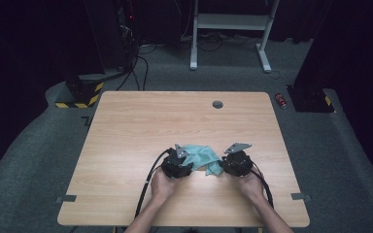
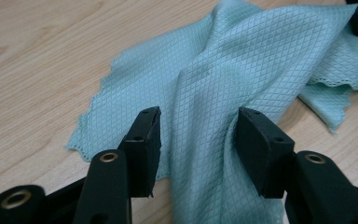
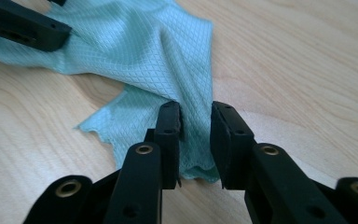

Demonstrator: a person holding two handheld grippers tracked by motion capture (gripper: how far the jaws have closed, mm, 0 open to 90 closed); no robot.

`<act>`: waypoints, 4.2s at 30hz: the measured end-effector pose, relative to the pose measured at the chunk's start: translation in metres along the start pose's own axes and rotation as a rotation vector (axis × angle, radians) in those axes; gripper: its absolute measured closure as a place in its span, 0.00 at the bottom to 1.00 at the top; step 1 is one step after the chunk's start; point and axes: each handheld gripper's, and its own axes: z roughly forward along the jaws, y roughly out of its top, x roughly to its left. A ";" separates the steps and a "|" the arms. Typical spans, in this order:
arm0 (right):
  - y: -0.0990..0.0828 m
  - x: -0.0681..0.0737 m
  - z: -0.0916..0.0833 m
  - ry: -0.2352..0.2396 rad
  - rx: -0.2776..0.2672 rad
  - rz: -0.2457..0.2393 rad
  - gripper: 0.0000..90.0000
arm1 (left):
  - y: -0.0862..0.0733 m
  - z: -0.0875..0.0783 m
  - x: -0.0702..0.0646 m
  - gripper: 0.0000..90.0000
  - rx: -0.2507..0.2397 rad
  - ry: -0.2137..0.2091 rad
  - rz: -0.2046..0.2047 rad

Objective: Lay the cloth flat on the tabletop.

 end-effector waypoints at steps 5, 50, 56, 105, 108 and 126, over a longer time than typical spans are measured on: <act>-0.004 0.010 -0.024 0.006 -0.080 -0.035 0.81 | -0.004 -0.022 -0.006 0.56 -0.036 -0.019 0.023; -0.026 0.033 0.010 0.021 -0.029 -0.140 0.99 | -0.054 -0.046 -0.002 0.65 -0.071 0.035 -0.001; -0.026 0.032 0.006 0.032 -0.033 -0.132 1.00 | -0.053 -0.049 -0.003 0.68 -0.075 0.022 0.010; -0.058 0.020 -0.029 0.088 -0.130 -0.029 0.84 | -0.016 -0.017 0.015 0.63 -0.026 0.024 -0.091; -0.057 0.019 -0.019 0.069 -0.131 0.001 0.82 | -0.010 -0.010 0.019 0.61 -0.022 0.043 -0.112; -0.060 0.020 -0.009 0.017 -0.112 -0.020 0.70 | -0.003 0.010 0.024 0.68 0.029 0.062 -0.081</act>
